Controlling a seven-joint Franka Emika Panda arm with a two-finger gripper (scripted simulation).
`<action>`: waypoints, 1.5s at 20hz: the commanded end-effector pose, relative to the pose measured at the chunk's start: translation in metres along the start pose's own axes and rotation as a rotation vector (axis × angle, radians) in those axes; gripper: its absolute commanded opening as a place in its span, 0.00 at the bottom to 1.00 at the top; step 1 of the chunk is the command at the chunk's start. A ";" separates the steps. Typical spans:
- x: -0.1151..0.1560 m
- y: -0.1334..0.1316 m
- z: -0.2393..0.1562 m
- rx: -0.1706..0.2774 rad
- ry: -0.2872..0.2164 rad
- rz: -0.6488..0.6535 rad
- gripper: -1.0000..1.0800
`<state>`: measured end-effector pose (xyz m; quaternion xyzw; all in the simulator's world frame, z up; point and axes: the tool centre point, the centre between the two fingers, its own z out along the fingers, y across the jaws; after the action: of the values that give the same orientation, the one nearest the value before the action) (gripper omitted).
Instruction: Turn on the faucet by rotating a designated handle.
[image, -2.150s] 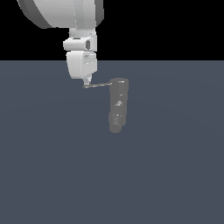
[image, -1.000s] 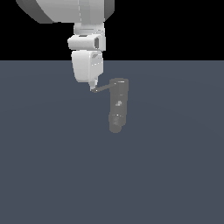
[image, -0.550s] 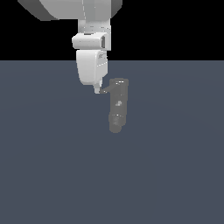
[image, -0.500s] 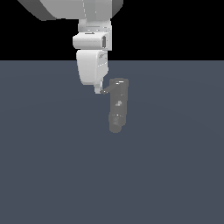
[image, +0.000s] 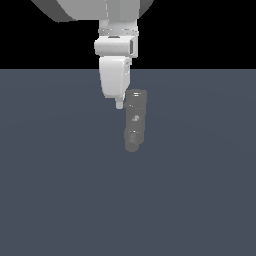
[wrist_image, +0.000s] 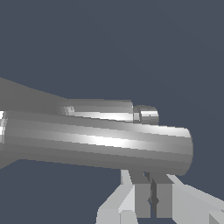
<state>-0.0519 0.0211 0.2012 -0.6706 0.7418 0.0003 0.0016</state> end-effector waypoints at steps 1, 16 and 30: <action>0.023 -0.001 0.000 0.000 0.002 0.016 0.00; 0.076 -0.007 0.000 0.000 0.001 -0.009 0.00; 0.126 -0.046 0.000 -0.001 0.002 0.006 0.00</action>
<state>-0.0228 -0.0955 0.2013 -0.6731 0.7395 0.0021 -0.0002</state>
